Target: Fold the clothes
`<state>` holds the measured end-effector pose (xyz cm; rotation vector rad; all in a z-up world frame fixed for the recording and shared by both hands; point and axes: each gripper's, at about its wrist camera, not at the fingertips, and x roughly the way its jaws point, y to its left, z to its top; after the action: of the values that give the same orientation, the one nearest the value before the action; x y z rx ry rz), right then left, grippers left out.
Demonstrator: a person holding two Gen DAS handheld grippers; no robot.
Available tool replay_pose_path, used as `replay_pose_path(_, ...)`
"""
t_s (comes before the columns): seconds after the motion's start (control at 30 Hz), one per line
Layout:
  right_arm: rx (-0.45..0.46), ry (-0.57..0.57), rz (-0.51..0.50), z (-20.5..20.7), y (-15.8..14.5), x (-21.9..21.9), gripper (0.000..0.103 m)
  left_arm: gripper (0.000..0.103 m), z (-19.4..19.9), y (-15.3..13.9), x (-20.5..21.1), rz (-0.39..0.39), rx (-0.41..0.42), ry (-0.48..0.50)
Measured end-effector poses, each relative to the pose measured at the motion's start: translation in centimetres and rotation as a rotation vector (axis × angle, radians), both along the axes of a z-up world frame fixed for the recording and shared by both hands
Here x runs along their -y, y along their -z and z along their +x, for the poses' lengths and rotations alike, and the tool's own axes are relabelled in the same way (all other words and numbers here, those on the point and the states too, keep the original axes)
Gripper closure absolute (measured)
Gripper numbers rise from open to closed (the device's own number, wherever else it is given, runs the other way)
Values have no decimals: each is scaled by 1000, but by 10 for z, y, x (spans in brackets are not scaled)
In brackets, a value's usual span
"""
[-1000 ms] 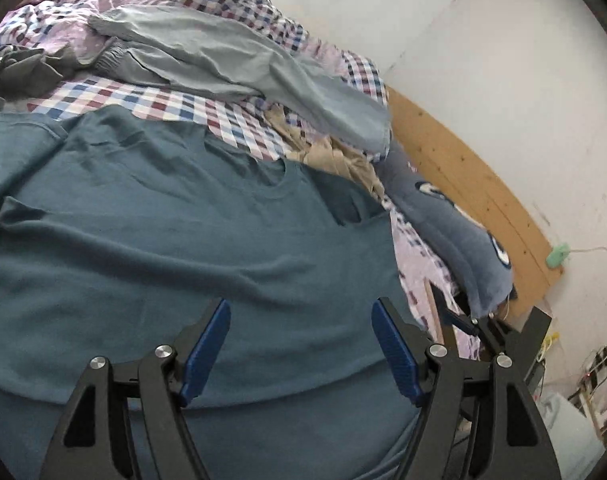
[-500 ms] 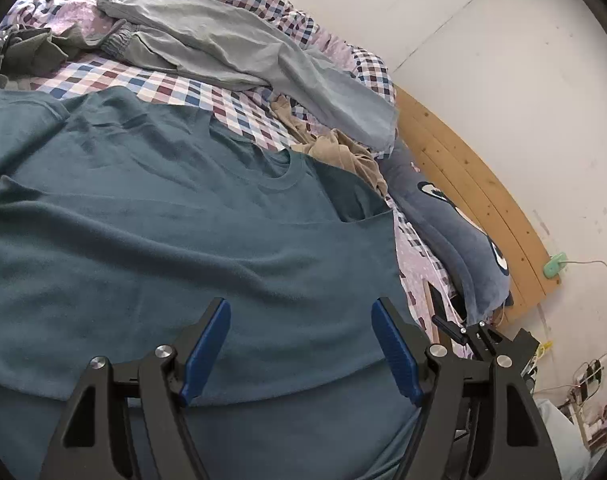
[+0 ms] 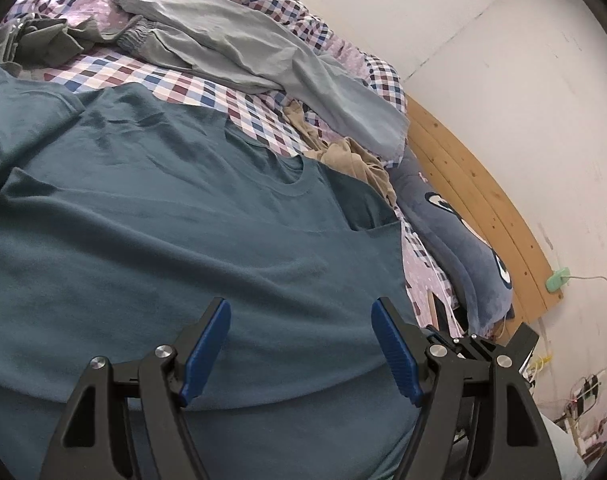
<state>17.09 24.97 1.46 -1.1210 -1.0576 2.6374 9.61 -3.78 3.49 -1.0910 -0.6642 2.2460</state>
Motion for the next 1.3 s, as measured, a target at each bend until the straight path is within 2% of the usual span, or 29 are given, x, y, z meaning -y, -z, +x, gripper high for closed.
replay_pose_path(0.27, -3, 148, -238, -4, -18, -33, 101, 26, -2, -4, 21, 14, -16, -67)
replay_pose_path(0.47, 44, 281, -499, -4, -19, -72, 101, 26, -3, -4, 42, 34, -10, -130)
replay_pose_path(0.73, 77, 294, -513, 0, -18, -72, 100, 26, -3, -8, 71, 47, -11, -212)
replay_pose_path(0.77, 86, 293, -523, 0, -19, -73, 95, 26, -4, -8, 77, 50, -8, -230)
replay_pose_path(0.93, 106, 270, -553, 12, -31, -71, 92, 26, -6, -17, 118, 77, -16, -350)
replay_pose_path(1.0, 79, 242, -588, 19, -42, -67, 84, 26, -6, -22, 137, 88, -25, -401)
replay_pose_path(1.07, 44, 209, -632, 25, -55, -62, 60, 26, -7, -23, 154, 100, -15, -440)
replay_pose_path(1.17, 9, 161, -684, 26, -71, -51, 59, 26, -8, -24, 177, 109, 4, -488)
replay_pose_path(1.3, 24, 103, -731, 5, -78, -28, 59, 26, -9, -18, 180, 67, 39, -462)
